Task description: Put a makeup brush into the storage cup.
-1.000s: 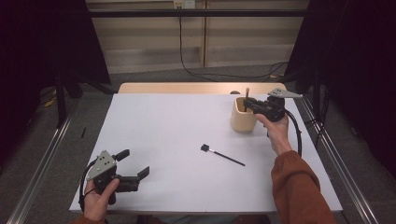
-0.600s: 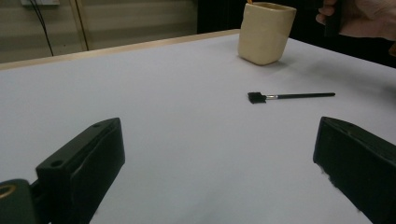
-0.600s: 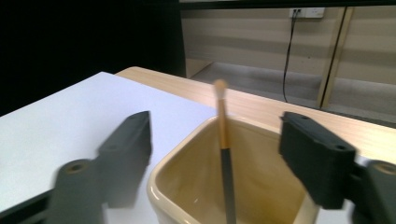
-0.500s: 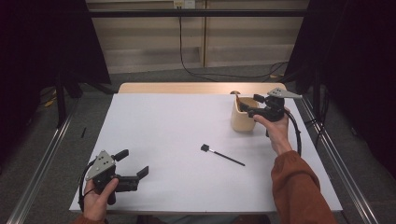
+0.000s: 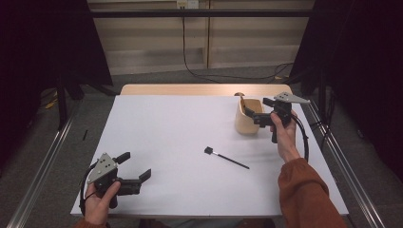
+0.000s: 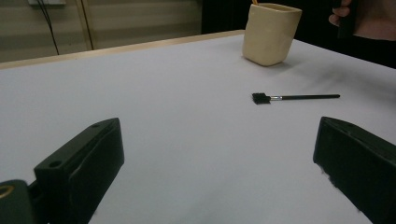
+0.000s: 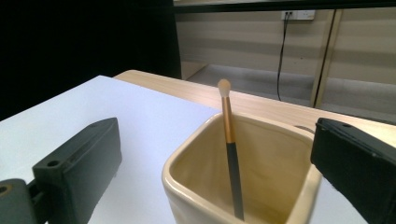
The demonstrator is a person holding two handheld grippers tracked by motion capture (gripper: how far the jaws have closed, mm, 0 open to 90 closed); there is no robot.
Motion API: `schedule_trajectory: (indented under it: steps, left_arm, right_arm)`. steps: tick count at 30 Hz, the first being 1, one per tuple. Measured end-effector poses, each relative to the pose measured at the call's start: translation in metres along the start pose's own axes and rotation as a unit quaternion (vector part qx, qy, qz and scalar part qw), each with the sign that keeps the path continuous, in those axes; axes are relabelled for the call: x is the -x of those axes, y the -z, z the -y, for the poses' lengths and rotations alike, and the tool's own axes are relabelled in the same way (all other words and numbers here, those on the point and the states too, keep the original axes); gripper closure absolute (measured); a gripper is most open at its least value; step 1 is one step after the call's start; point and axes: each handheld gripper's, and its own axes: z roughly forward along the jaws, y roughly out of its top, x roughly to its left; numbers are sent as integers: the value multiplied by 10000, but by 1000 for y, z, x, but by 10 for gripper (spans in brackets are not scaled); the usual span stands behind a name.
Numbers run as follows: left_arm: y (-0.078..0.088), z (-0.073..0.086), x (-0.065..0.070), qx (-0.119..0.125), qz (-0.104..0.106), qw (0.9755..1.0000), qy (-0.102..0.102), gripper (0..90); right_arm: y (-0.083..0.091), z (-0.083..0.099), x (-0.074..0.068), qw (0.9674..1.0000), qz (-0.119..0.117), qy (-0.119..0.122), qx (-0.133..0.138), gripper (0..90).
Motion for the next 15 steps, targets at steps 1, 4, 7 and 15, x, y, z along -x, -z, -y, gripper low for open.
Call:
schedule_trajectory:
  steps: [1,4,7,15]
  left_arm:
    - [0,0,0,2,1,10000,-4,20]
    - [0,0,-1,-4,-3,10000,-14,20]
    - [0,0,0,22,-10,10000,22,20]
    - [1,0,-1,0,-35,10000,13,20]
  right_arm:
    - [2,1,-1,10000,7,4,9,16]
    - [9,2,-4,10000,24,12,39,19]
    - [17,3,-9,9999,98,97,89,19]
    - [29,5,-14,9998,38,174,116,19]
